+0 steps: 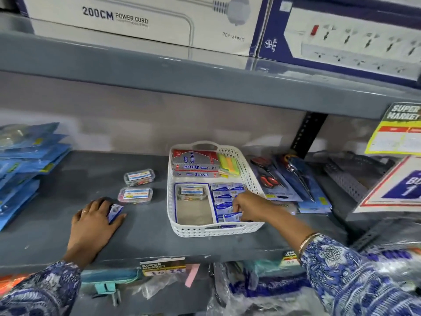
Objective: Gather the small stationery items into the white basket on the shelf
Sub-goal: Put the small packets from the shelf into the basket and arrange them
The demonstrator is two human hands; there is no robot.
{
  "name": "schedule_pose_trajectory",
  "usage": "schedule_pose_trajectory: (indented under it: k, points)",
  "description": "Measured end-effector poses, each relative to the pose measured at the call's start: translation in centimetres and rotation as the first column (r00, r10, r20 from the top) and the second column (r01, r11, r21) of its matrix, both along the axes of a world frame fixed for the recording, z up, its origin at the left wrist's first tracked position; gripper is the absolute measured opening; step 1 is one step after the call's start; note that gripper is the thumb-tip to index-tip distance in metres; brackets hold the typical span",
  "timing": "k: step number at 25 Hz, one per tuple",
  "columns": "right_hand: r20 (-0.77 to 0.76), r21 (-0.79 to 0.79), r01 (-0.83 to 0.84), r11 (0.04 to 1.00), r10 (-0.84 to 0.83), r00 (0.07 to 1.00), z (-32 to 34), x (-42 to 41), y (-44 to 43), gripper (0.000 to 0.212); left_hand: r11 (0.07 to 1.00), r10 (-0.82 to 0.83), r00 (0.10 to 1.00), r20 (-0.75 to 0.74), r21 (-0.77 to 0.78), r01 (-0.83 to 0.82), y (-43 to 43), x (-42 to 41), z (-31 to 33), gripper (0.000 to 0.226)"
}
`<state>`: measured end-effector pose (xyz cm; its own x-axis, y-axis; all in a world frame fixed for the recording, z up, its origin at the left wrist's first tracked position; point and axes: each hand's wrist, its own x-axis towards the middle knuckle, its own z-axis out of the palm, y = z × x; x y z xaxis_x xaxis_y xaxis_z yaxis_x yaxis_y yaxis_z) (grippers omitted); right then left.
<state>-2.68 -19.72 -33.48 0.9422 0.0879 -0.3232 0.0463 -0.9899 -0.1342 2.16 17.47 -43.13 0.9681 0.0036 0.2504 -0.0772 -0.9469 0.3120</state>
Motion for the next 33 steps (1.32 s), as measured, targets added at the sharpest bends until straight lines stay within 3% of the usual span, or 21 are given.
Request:
schedule_pose_trajectory:
  k: [5,8,11,14,18,25,30,33]
  points:
    - [0.006,0.058,-0.017,0.998,0.016,1.000,-0.3,-0.1,0.8,0.021,1.000,-0.009,1.000,0.004,0.003,0.009,0.1,0.1,-0.2,0.036]
    - [0.008,0.010,-0.005,1.000,0.005,1.000,0.6,-0.4,1.3,0.019,1.000,-0.013,1.000,-0.004,0.014,0.013,0.0,0.2,-0.1,0.039]
    - [0.130,-0.050,0.007,0.999,0.000,0.992,3.1,0.5,3.7,0.019,1.000,-0.005,1.000,-0.004,0.029,0.006,0.0,0.0,0.3,0.045]
    - [0.299,0.102,-0.118,0.988,0.083,0.951,4.7,3.0,9.6,0.021,1.000,0.000,1.000,0.026,0.026,0.000,0.3,-0.3,0.3,0.058]
    - [0.297,0.201,-0.342,0.918,0.276,0.914,3.2,6.8,18.1,0.026,1.000,0.018,1.000,-0.007,-0.001,-0.018,0.2,-0.1,0.3,0.069]
    - [0.214,0.081,-0.513,0.854,0.488,0.846,-1.5,10.1,24.0,0.029,0.999,0.042,0.996,-0.079,0.007,-0.042,0.6,-0.3,-0.1,0.095]
    - [0.255,-0.043,-0.617,0.786,0.606,0.753,-2.4,9.9,24.8,0.039,0.999,0.039,0.998,-0.055,0.012,-0.038,0.7,-0.2,-0.3,0.091]
    - [0.255,-0.078,-0.638,0.766,0.634,0.731,-2.2,9.3,25.1,0.033,0.999,0.050,0.997,-0.054,0.012,-0.050,0.7,-0.2,-0.2,0.093]
